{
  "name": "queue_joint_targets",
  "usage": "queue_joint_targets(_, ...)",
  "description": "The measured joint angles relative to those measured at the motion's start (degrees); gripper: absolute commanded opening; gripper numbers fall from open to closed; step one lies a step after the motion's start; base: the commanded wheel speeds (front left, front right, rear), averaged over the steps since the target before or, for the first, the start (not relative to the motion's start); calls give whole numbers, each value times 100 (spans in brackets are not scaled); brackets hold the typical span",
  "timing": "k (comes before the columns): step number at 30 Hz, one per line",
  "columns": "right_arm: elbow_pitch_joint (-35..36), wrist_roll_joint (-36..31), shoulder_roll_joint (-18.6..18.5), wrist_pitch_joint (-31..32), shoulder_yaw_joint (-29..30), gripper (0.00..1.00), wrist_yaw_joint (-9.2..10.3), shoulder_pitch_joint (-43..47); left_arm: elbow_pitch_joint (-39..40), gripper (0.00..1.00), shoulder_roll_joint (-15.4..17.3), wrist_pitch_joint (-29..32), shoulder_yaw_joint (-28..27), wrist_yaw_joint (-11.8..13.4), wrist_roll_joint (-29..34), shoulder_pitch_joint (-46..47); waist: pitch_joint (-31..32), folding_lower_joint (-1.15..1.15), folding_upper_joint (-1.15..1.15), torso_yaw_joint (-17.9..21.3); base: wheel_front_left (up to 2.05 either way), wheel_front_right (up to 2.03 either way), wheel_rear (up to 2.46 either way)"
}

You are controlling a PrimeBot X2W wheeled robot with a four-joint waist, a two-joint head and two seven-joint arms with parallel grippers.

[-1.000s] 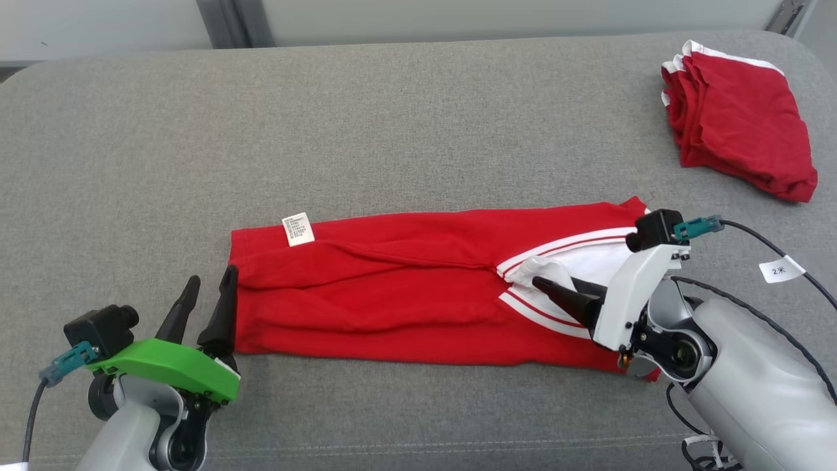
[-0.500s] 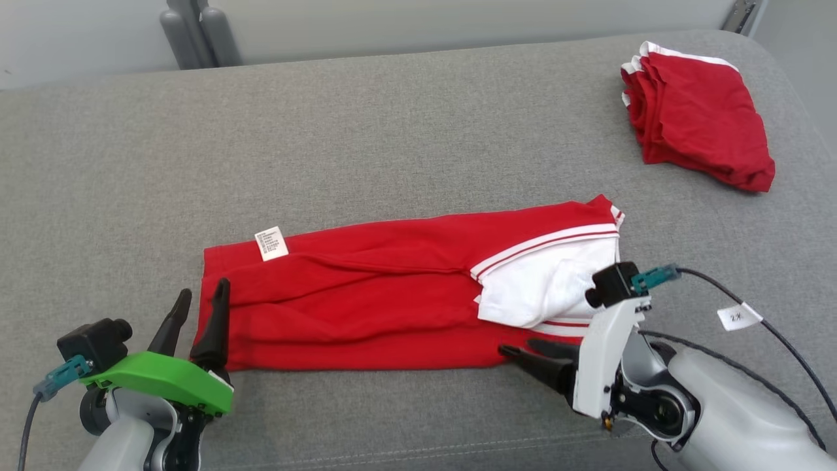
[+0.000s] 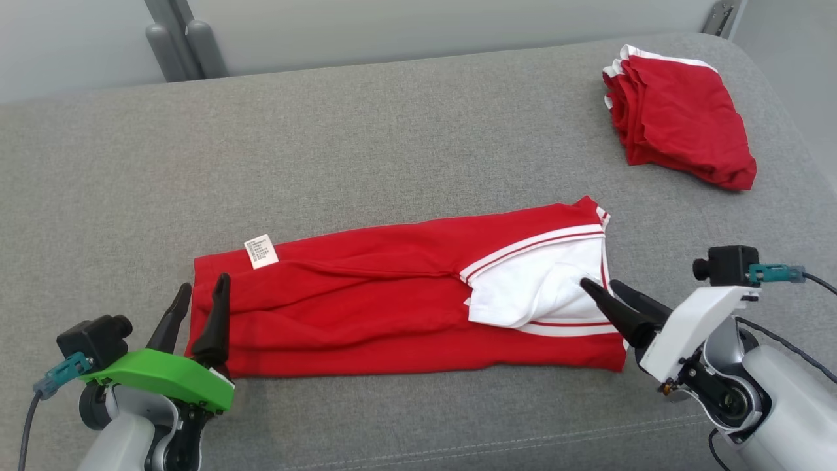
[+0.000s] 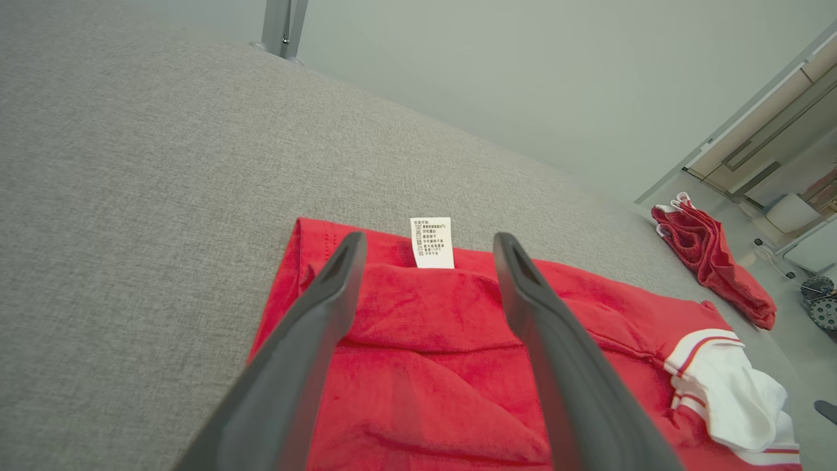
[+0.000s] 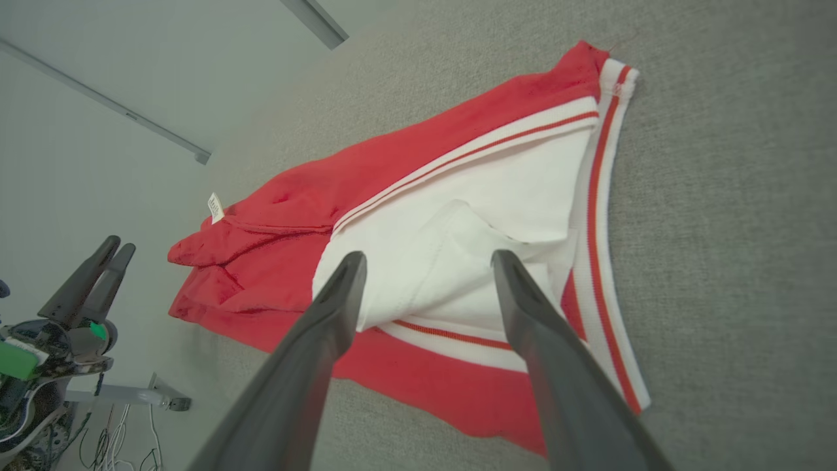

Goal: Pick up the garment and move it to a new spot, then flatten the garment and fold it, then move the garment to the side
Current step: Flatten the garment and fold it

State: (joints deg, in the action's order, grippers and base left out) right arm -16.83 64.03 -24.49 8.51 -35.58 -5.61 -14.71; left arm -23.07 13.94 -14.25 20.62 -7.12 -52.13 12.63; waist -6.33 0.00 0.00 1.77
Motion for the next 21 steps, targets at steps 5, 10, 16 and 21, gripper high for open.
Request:
queue_joint_targets(5,-15,-3,-33,-490,255,100,178,342,88,100,-20,0,-56,0,48,-6,47,0,0,3,0,0,0)
queue_joint_targets(10,-23,-15,35,-1068,506,100,221,480,151,100,-52,-1,-81,0,77,-20,37,0,0,14,0,0,0)
queue_joint_targets(16,9,-404,120,-1427,342,100,214,491,192,100,-83,0,-192,0,92,-123,7,0,0,43,0,0,0)
queue_joint_targets(21,-68,-672,238,-1333,-9,100,212,340,210,100,-129,-1,-163,0,99,-131,-27,0,0,65,0,0,0)
